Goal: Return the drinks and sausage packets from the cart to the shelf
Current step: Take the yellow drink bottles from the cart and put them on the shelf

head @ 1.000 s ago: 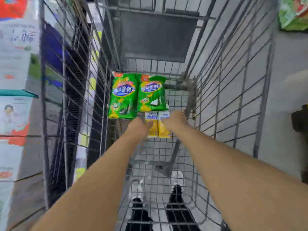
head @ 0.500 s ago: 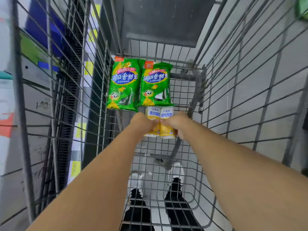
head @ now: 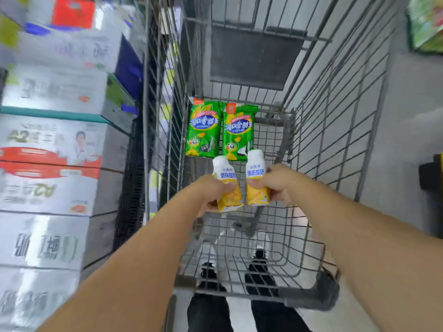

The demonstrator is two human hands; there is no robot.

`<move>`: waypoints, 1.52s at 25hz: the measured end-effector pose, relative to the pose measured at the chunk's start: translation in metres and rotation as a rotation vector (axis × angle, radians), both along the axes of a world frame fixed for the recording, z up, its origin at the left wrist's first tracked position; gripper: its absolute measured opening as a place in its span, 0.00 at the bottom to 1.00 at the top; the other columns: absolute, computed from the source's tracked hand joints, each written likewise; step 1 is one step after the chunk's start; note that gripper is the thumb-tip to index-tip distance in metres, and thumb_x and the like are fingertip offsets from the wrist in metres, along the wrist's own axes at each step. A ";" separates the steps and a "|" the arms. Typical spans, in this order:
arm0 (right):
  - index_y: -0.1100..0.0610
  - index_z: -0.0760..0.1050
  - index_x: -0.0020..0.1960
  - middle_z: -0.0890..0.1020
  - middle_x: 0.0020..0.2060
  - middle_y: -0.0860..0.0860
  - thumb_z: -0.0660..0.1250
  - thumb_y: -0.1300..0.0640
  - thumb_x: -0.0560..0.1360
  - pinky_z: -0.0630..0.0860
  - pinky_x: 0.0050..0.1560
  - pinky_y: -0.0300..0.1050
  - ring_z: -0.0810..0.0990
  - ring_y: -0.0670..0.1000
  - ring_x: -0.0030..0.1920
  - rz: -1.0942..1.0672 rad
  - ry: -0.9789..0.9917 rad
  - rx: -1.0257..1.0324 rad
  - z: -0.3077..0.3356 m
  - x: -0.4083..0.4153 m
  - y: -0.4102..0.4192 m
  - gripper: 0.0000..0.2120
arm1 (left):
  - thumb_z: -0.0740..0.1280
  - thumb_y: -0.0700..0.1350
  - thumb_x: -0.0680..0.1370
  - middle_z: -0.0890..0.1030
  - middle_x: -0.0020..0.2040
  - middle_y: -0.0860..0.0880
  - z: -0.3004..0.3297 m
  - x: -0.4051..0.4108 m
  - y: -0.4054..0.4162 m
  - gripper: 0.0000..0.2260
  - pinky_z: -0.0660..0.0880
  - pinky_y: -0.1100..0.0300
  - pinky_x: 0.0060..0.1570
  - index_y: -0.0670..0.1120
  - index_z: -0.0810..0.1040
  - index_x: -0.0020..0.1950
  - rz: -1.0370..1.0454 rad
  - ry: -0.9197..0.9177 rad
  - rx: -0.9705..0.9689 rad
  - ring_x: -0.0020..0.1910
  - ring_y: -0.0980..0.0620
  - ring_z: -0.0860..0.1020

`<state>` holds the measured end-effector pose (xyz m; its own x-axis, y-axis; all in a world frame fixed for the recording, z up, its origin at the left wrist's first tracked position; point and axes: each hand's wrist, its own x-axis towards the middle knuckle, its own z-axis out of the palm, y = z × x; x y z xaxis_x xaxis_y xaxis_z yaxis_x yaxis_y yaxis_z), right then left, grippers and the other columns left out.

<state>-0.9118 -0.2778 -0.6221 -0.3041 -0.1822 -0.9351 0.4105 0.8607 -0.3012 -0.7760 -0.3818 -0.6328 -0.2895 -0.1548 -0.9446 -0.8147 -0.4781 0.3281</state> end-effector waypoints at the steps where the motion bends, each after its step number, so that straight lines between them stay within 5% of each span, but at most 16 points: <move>1: 0.64 0.73 0.65 0.83 0.58 0.61 0.73 0.65 0.73 0.78 0.56 0.59 0.83 0.60 0.52 0.031 0.035 -0.041 0.031 0.002 -0.004 0.22 | 0.70 0.46 0.77 0.85 0.48 0.44 0.030 0.009 -0.005 0.14 0.82 0.53 0.45 0.40 0.77 0.59 -0.003 0.034 -0.030 0.40 0.49 0.83; 4: 0.65 0.75 0.62 0.83 0.54 0.59 0.73 0.67 0.72 0.77 0.60 0.62 0.83 0.59 0.53 0.076 0.145 -0.194 0.131 0.008 -0.020 0.19 | 0.70 0.46 0.77 0.86 0.49 0.44 0.127 0.042 -0.025 0.13 0.81 0.52 0.49 0.40 0.78 0.59 0.017 0.115 -0.128 0.41 0.49 0.84; 9: 0.64 0.77 0.61 0.84 0.44 0.54 0.74 0.68 0.72 0.81 0.38 0.45 0.83 0.51 0.39 0.225 0.289 -0.480 0.282 0.036 -0.068 0.18 | 0.71 0.44 0.76 0.84 0.51 0.41 0.272 0.100 -0.072 0.16 0.80 0.49 0.52 0.38 0.77 0.61 0.154 0.230 -0.356 0.44 0.46 0.82; 15: 0.59 0.78 0.61 0.85 0.51 0.56 0.78 0.63 0.69 0.80 0.56 0.57 0.84 0.56 0.50 0.465 0.352 -0.767 0.407 0.097 -0.129 0.22 | 0.71 0.45 0.76 0.84 0.55 0.38 0.395 0.178 -0.099 0.18 0.80 0.45 0.54 0.36 0.77 0.61 0.410 0.252 -0.618 0.51 0.41 0.83; 19: 0.53 0.75 0.59 0.82 0.53 0.52 0.75 0.62 0.73 0.76 0.52 0.49 0.81 0.54 0.53 0.700 0.278 -0.981 0.475 0.151 -0.147 0.18 | 0.71 0.46 0.76 0.83 0.56 0.41 0.454 0.239 -0.071 0.17 0.81 0.48 0.51 0.40 0.76 0.62 0.658 0.184 -0.804 0.52 0.43 0.83; 23: 0.56 0.77 0.59 0.84 0.52 0.55 0.76 0.64 0.71 0.79 0.45 0.48 0.82 0.54 0.50 0.890 0.231 -1.161 0.508 0.215 -0.140 0.18 | 0.71 0.45 0.76 0.84 0.52 0.44 0.488 0.304 -0.016 0.12 0.83 0.52 0.47 0.41 0.78 0.57 0.882 0.098 -0.942 0.47 0.45 0.83; 29: 0.55 0.77 0.56 0.83 0.43 0.49 0.76 0.63 0.71 0.77 0.33 0.34 0.81 0.48 0.40 1.192 0.083 -1.323 0.540 0.341 -0.088 0.16 | 0.70 0.43 0.77 0.84 0.51 0.42 0.529 0.408 0.113 0.08 0.80 0.46 0.55 0.43 0.79 0.54 1.187 -0.074 -1.111 0.46 0.45 0.82; 34: 0.58 0.79 0.58 0.84 0.46 0.52 0.77 0.63 0.70 0.77 0.42 0.41 0.80 0.49 0.42 1.367 -0.028 -1.401 0.559 0.438 -0.024 0.17 | 0.73 0.49 0.74 0.84 0.52 0.43 0.554 0.489 0.220 0.17 0.81 0.54 0.45 0.41 0.79 0.57 1.360 -0.262 -1.184 0.46 0.47 0.82; 38: 0.56 0.78 0.57 0.84 0.51 0.55 0.77 0.63 0.70 0.79 0.43 0.40 0.82 0.53 0.46 1.469 -0.146 -1.462 0.569 0.522 0.042 0.17 | 0.71 0.46 0.77 0.83 0.52 0.44 0.568 0.549 0.304 0.13 0.78 0.59 0.39 0.41 0.78 0.58 1.469 -0.337 -1.232 0.44 0.49 0.81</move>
